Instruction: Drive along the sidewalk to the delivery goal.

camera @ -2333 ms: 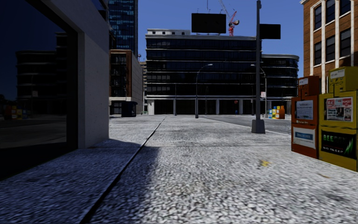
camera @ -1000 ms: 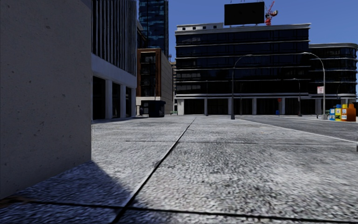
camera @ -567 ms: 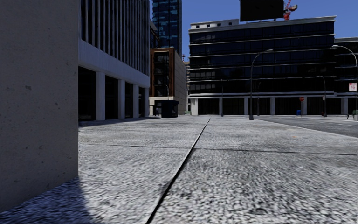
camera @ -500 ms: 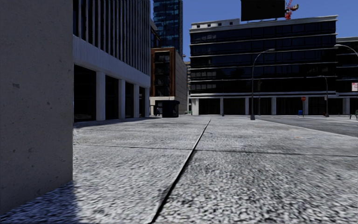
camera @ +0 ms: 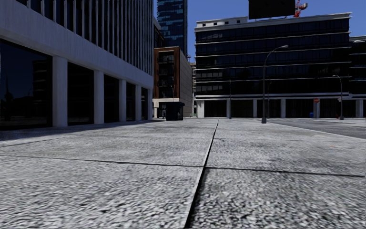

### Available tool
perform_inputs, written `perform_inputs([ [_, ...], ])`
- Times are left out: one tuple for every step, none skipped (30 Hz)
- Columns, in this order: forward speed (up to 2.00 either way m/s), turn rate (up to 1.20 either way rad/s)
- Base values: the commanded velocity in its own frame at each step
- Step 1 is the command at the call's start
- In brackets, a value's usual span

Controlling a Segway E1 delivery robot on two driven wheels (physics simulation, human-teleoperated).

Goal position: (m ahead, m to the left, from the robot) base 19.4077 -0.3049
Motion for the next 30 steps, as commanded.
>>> perform_inputs([
  [2.0, 0.0],
  [2.0, 0.0],
  [2.0, 0.0],
  [2.0, 0.0],
  [2.0, 0.0],
  [2.0, 0.0],
  [2.0, 0.0],
  [2.0, 0.0],
  [2.0, 0.0],
  [2.0, 0.0],
  [2.0, 0.0],
  [2.0, 0.0],
  [2.0, 0.0],
  [2.0, 0.0],
  [2.0, 0.0],
  [2.0, 0.0],
  [2.0, 0.0],
  [2.0, 0.0],
  [2.0, 0.0],
  [2.0, 0.0],
  [2.0, 0.0],
  [2.0, 0.0],
  [2.0, 0.0],
  [2.0, 0.0],
  [2.0, 0.0],
  [2.0, 0.0],
  [2.0, 0.0],
  [2.0, 0.0],
  [2.0, 0.0],
  [2.0, 0.0],
])
